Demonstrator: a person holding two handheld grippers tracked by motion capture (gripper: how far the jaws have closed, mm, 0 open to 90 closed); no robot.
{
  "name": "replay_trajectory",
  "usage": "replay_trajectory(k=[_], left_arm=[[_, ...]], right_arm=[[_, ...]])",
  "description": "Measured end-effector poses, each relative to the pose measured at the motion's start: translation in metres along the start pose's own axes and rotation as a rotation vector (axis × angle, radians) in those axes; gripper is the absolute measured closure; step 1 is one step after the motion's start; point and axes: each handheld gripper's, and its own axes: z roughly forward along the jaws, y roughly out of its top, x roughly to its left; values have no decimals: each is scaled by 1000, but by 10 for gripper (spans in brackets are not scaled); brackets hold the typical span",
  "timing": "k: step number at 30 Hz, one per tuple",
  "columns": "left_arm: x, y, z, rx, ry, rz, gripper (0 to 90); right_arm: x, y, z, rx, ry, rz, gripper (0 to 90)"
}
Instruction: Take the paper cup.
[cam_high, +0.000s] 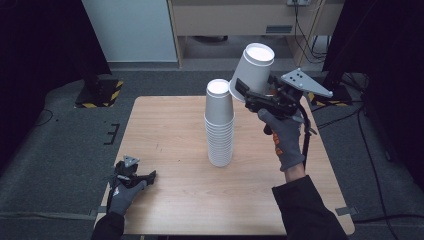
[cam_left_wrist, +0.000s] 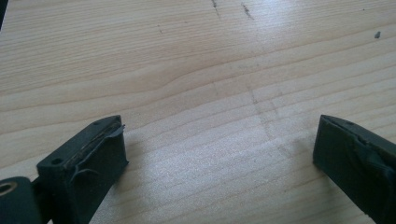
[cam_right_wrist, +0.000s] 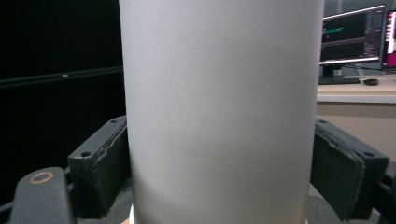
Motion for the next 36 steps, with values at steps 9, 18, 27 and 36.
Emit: replay_trajectory(k=[9,18,27,36], left_arm=[[0,0,0,0,0,0,18],[0,0,0,0,1,0,18],[0,0,0,1,1,0,17],[0,0,0,1,2,0,17]], right_arm=[[-10,-7,-18,3,-34,13,149],[-18,-28,-30,25,-54,36,149],[-25,-47,-39,51,-71,59,149],[-25,-66,-49,71,-73,76,148]])
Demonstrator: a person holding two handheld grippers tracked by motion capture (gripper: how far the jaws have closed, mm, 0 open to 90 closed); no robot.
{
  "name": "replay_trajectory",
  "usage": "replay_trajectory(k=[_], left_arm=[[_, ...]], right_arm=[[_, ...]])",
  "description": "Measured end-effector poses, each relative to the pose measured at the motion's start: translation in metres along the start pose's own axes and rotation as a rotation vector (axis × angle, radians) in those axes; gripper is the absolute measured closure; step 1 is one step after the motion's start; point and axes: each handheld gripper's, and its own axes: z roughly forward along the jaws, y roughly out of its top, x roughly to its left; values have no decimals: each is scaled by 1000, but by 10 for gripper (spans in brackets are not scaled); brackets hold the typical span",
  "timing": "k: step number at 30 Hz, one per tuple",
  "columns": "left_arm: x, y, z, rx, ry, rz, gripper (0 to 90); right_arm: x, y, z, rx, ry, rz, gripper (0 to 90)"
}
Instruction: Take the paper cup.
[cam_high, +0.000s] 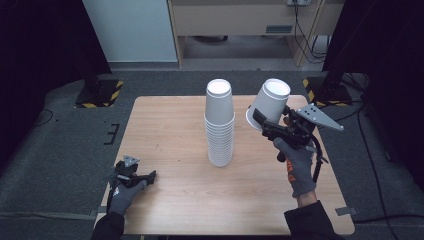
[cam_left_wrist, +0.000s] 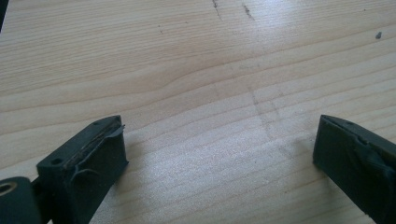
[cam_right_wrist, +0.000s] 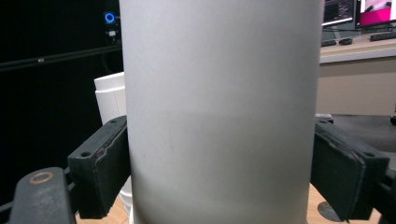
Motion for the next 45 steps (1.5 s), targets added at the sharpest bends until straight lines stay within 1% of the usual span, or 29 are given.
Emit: replay_trajectory(k=[5,8,13,17,20,24,29,35,37,40,43,45], left_arm=[[0,0,0,0,0,0,17],[0,0,0,0,0,0,17],[0,0,0,0,2,-1,17],[0,0,0,0,4,-3,17],[0,0,0,0,6,-4,17],[-1,1,1,1,7,-5,15],[-1,1,1,8,2,1,0],[-1,1,1,4,3,-4,0],[0,1,0,-5,2,-3,19],[1,1,0,-19,-2,3,82],[0,1,-2,-34,9,24,106],[0,2,-4,-54,8,19,113]], right_arm=[[-6,-11,-7,0,-10,22,148],[-12,-18,-11,6,-23,41,148],[-20,-28,-17,14,-35,55,147],[-27,-38,-23,19,-42,98,147],[-30,-44,-25,33,-48,97,146],[-34,-53,-28,40,-50,122,146],[-38,-65,-30,55,-50,164,146],[-44,-80,-35,54,-45,223,146],[-46,-84,-37,50,-44,240,146],[-49,-88,-40,57,-53,247,146],[-50,-93,-41,60,-53,270,146],[-51,-96,-41,52,-53,290,146]])
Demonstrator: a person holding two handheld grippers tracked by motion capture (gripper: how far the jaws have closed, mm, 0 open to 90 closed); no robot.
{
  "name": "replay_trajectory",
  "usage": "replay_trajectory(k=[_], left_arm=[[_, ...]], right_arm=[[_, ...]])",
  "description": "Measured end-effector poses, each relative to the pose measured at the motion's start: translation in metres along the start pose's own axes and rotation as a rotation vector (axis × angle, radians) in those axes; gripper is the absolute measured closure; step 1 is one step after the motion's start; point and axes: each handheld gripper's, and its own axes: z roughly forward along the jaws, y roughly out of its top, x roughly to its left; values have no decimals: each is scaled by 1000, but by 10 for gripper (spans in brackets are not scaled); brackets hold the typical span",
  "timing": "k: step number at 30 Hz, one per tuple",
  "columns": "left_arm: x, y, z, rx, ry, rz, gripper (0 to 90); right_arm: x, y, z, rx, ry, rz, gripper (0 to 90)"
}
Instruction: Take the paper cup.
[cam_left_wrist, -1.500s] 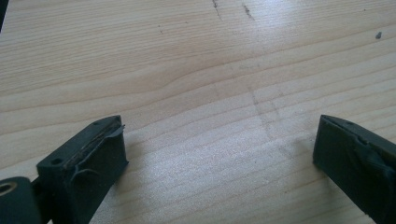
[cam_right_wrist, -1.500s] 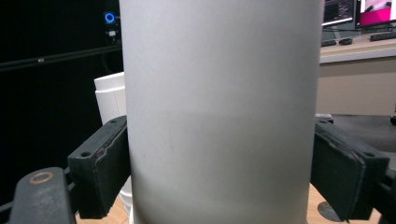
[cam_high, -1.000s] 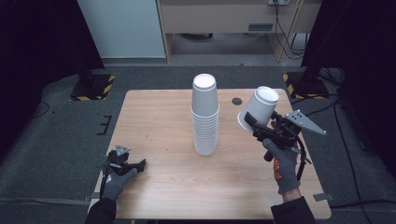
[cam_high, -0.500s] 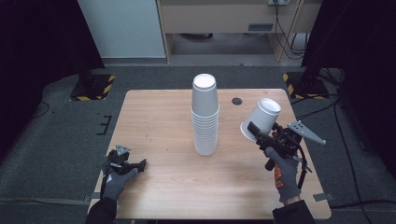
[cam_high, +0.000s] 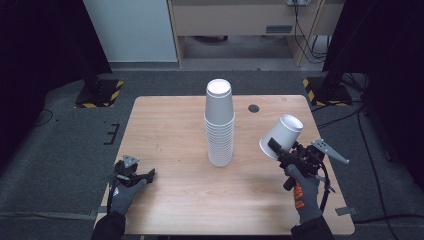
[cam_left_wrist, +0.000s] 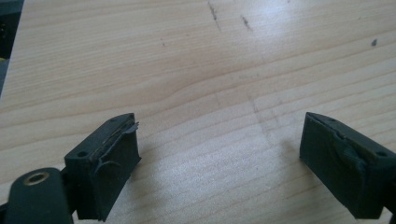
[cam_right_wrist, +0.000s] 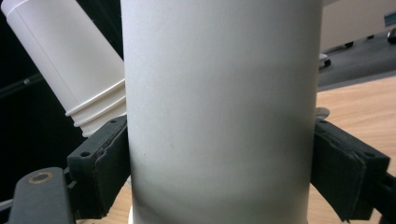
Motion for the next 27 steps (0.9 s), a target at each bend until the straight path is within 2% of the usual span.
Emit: replay_trajectory(k=[4,9,15,20,27], left_arm=[[1,1,-6,-44,-6,-17,129],[0,3,-11,-100,-22,-26,154],[-7,7,-18,-155,-59,-14,163],[-11,10,-23,-207,-80,-14,167],[-23,16,-29,-264,-123,3,174]], right_arm=[[-3,-4,1,-8,7,62,147],[-4,-8,1,-13,3,82,146],[-6,-7,-1,-33,-6,103,146],[-9,-10,-1,-41,3,162,146],[-10,-13,-1,-49,-6,203,146]])
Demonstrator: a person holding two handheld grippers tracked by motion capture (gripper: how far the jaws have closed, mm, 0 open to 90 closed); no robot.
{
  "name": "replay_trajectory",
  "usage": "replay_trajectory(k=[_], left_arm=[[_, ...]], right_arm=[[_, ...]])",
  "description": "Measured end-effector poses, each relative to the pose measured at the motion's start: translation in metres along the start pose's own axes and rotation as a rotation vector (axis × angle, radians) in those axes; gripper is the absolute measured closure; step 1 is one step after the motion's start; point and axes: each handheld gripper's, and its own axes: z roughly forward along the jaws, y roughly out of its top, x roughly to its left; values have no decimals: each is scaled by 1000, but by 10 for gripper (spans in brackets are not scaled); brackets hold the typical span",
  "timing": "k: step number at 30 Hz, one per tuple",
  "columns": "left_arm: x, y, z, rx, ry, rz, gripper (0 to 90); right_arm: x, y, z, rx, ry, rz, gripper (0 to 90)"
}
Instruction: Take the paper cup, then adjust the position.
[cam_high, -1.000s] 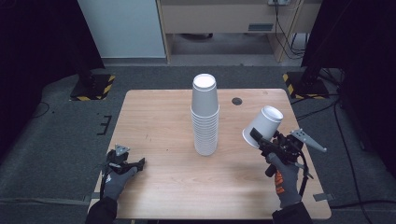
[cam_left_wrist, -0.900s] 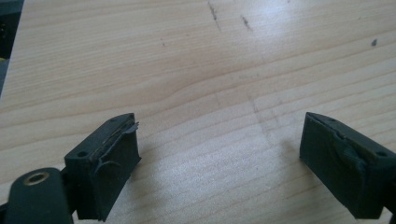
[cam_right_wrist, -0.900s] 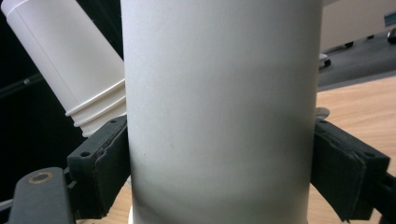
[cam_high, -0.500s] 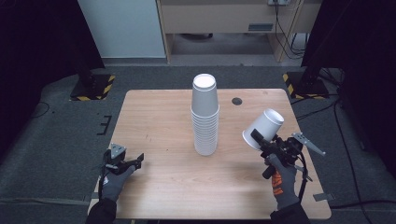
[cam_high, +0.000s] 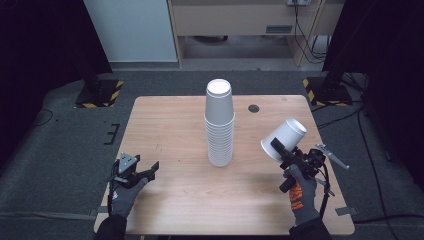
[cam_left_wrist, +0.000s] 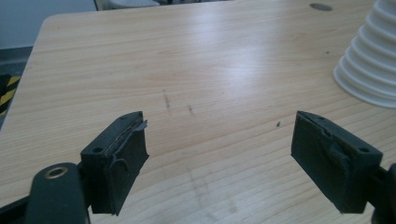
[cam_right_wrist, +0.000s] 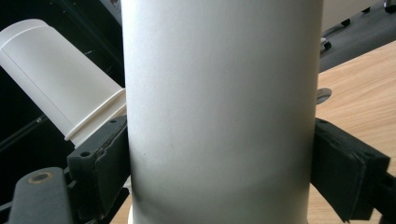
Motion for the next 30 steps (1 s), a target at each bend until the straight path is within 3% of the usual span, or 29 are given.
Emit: replay_trajectory(k=[4,13,30], left_arm=[[-8,3,-1,-21,-26,12,177],[-26,11,-4,-78,-83,13,178],[-77,30,-4,-170,-212,63,199]], right_arm=[[-1,-1,0,-6,4,32,146],[-3,0,-2,-15,-8,48,146],[-4,-2,-2,-13,-8,81,146]])
